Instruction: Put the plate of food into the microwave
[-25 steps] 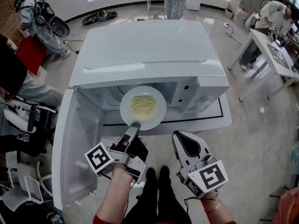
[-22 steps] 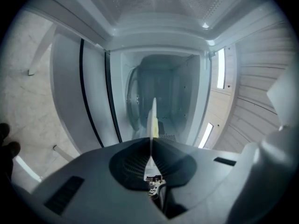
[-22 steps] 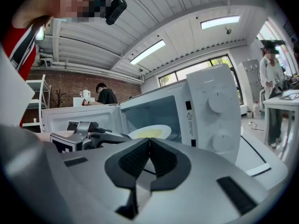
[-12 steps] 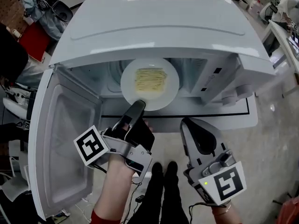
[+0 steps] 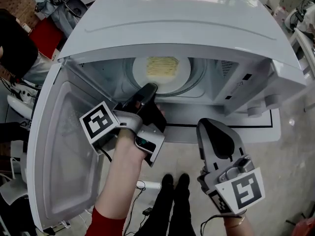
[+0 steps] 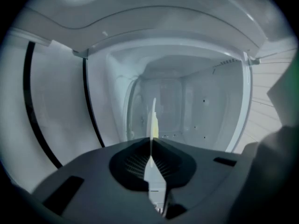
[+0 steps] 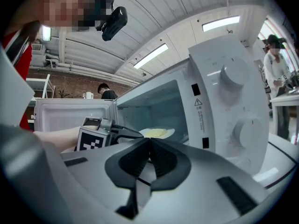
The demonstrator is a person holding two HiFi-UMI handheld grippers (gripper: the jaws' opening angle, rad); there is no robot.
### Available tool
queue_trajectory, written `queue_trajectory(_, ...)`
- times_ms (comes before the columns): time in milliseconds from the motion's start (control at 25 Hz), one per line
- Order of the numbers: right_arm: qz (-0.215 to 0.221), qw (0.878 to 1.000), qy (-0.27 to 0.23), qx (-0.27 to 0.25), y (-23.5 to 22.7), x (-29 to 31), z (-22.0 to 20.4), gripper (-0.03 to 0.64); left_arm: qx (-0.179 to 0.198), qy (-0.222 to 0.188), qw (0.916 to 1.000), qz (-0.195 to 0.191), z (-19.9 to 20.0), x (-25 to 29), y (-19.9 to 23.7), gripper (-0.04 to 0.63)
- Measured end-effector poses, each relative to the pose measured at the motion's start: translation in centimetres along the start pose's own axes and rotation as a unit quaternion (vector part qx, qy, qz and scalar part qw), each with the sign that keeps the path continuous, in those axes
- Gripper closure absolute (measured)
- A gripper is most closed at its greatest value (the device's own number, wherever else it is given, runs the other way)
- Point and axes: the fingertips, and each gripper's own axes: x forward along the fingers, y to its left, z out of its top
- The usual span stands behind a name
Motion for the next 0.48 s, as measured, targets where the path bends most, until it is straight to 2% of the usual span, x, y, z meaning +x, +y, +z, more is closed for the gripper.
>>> queue_trajectory(400,0.014,0.999,-0.031,0.009,0.6,1.0,1.6,0.601,0.000,-0.009,0.9998,0.016,1.7,2.1,-0.5,0.574)
queue_trajectory(480,0.008,1.000,-0.024,0.005,0.3,0.9,1.5,0.601,0.002,-0.005,0.9997,0.025,1.8,2.5,-0.6,0.572)
